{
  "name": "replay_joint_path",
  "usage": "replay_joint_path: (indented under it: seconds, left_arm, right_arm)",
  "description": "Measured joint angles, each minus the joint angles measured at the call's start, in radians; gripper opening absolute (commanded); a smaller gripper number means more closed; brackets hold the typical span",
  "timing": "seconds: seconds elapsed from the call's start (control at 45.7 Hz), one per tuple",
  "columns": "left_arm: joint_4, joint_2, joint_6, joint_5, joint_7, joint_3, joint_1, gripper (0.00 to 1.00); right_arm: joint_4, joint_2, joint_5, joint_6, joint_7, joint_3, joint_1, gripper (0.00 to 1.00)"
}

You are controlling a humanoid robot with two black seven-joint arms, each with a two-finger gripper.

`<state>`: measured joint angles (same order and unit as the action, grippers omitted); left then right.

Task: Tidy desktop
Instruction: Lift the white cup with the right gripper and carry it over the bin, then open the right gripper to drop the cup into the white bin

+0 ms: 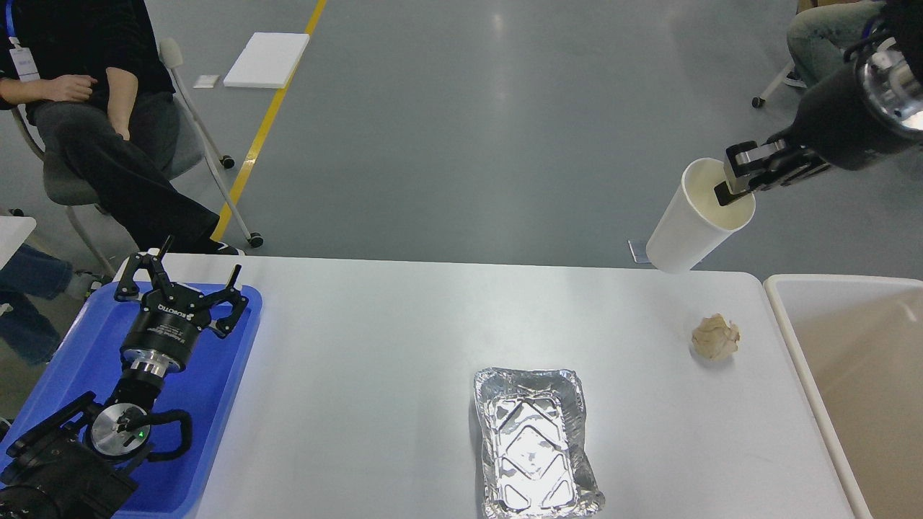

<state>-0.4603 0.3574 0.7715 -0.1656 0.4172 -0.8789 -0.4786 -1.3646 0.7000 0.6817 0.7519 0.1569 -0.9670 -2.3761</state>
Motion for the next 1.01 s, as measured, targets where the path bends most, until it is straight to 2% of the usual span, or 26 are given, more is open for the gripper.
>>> replay_joint_path:
  seconds: [0.219,0.459,0.743,1.006]
  left_arm:
    - [0.000,0.000,0.000,0.000,0.000,0.000,0.000,0.99]
    - [0.000,0.000,0.000,0.000,0.000,0.000,0.000,0.99]
    - [0.000,0.000,0.000,0.000,0.000,0.000,0.000,0.99]
    - [0.000,0.000,0.000,0.000,0.000,0.000,0.001,0.99]
  right_arm:
    - [-0.007,0.047,0.032,0.022,-0.003,0.008,-0.015,0.00]
    - [0.028,0.129,0.088,0.027,-0.004,0.017,0.053,0.00]
    - [0.188,0.253,0.126,0.016,-0.001,0.067,0.229,0.00]
    - [0.353,0.304,0.135,-0.028,0.001,0.120,0.415,0.00]
